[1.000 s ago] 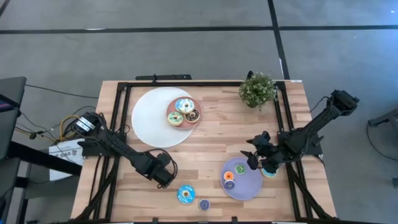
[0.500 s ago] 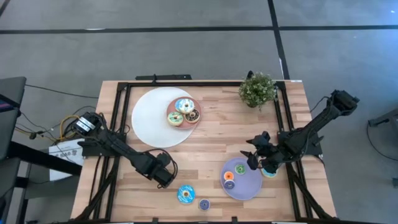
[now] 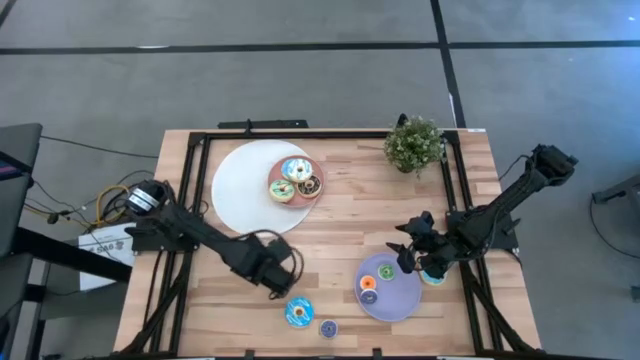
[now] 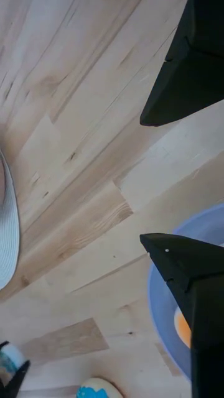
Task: Pick & Place donuts
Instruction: Put the small light blue donut on the purple plate
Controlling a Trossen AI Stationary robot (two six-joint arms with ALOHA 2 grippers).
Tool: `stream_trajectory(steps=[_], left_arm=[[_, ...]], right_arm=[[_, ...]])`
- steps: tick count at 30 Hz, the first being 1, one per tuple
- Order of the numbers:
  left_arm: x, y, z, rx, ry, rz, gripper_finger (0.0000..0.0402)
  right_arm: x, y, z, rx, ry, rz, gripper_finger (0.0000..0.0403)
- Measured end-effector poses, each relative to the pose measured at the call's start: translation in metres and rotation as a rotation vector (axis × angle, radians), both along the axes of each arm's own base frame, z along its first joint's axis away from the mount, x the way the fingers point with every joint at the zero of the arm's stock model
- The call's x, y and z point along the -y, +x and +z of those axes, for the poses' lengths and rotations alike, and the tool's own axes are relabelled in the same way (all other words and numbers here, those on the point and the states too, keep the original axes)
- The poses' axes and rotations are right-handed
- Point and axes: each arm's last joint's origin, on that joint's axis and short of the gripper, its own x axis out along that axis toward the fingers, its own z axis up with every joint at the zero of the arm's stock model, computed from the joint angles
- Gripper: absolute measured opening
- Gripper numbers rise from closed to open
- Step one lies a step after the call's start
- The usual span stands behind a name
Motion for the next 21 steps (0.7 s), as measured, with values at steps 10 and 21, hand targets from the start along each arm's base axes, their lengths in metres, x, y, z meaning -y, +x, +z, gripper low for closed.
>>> stream_trajectory(steps=[10,21], left_arm=[[-0.021,0.087,0.049,0.576,0.095,-0.343,0.0229],[-0.030,0.184,0.006,0.538,0.117,-0.536,0.0215]], right_arm=[[0.000,0.000,0.000,0.000,0.000,0.000,0.0286],[0.000,0.000,0.000,-0.002,-0.002,0.000,0.0286]])
